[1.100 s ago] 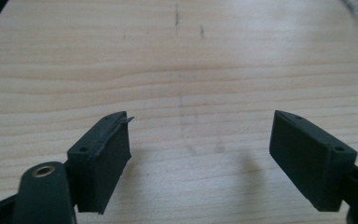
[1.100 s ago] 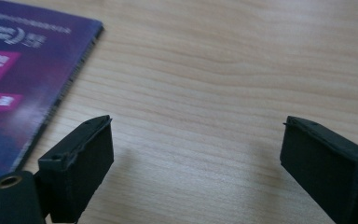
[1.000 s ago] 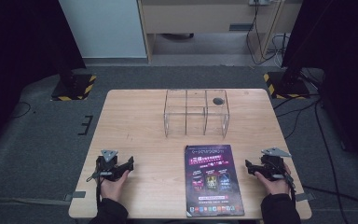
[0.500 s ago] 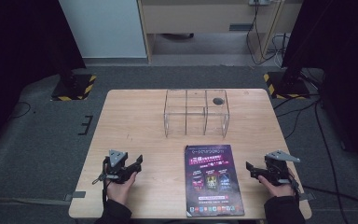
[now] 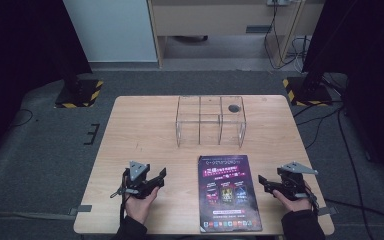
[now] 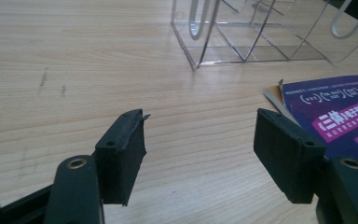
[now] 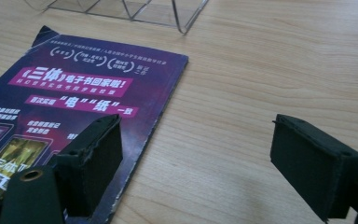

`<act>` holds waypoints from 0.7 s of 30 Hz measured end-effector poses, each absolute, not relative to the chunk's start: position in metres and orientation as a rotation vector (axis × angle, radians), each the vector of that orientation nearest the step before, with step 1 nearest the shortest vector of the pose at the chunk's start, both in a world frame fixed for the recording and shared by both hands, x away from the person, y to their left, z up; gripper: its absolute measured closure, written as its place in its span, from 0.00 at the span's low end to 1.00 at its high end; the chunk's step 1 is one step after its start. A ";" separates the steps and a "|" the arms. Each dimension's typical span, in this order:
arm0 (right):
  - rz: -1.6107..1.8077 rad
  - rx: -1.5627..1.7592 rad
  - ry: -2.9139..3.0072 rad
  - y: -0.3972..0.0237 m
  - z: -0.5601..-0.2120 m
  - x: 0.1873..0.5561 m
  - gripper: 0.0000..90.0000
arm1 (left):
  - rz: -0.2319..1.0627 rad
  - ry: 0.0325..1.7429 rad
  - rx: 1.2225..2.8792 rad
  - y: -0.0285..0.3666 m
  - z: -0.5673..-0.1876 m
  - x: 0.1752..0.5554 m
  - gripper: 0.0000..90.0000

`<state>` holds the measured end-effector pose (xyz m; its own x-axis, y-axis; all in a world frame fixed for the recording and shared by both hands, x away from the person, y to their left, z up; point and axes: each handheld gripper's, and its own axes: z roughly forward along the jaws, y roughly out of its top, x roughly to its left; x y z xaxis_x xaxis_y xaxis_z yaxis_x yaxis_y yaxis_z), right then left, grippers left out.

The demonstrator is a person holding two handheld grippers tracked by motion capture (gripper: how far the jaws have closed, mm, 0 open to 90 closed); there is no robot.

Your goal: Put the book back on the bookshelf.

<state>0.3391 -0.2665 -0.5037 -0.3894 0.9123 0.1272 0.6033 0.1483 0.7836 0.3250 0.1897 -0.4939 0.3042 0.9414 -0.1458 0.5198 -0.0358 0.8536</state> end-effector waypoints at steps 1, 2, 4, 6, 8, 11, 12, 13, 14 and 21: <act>1.120 1.449 2.059 -0.264 -0.504 0.339 0.19 | 0.585 1.338 1.689 0.187 -0.494 0.325 0.37; 1.120 1.449 2.059 -0.264 -0.504 0.339 0.19 | 0.580 1.334 1.693 0.184 -0.494 0.325 0.37; 1.128 1.444 2.065 -0.262 -0.504 0.339 0.19 | 0.570 1.326 1.706 0.179 -0.495 0.325 0.37; 1.136 1.438 2.070 -0.260 -0.505 0.339 0.19 | 0.562 1.321 1.717 0.173 -0.497 0.326 0.36; 1.147 1.440 2.077 -0.259 -0.505 0.339 0.19 | 0.550 1.316 1.721 0.168 -0.498 0.326 0.36; 1.156 1.431 2.082 -0.255 -0.507 0.339 0.18 | 0.542 1.304 1.741 0.160 -0.498 0.327 0.36; 1.158 1.425 2.082 -0.254 -0.507 0.339 0.18 | 0.540 1.301 1.745 0.157 -0.499 0.327 0.36; 1.159 1.426 2.088 -0.253 -0.508 0.339 0.18 | 0.536 1.297 1.751 0.154 -0.499 0.327 0.35; 1.161 1.419 2.091 -0.252 -0.509 0.340 0.18 | 0.530 1.294 1.753 0.151 -0.500 0.328 0.35; 1.166 1.407 2.118 -0.247 -0.512 0.340 0.18 | 0.494 1.275 1.773 0.131 -0.504 0.333 0.35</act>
